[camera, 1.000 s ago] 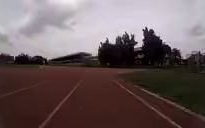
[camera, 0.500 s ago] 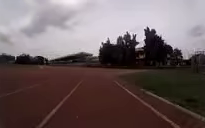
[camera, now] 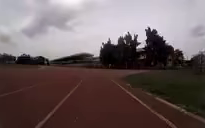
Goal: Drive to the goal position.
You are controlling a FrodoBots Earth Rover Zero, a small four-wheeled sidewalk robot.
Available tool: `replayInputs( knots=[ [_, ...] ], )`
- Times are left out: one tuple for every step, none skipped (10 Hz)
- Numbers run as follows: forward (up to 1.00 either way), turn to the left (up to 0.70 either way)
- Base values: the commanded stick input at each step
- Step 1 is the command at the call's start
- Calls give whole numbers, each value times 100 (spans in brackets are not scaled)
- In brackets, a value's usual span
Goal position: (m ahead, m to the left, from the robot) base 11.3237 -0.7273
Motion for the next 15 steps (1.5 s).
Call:
replayInputs(
  knots=[
    [70, 0],
    [70, 0],
    [70, 0],
    [70, 0],
    [70, 0],
    [70, 0],
    [70, 2],
    [70, 11],
    [70, 7],
    [70, 1],
    [70, 0],
    [70, 6],
    [70, 10],
    [70, 6],
    [70, 0]
  ],
)
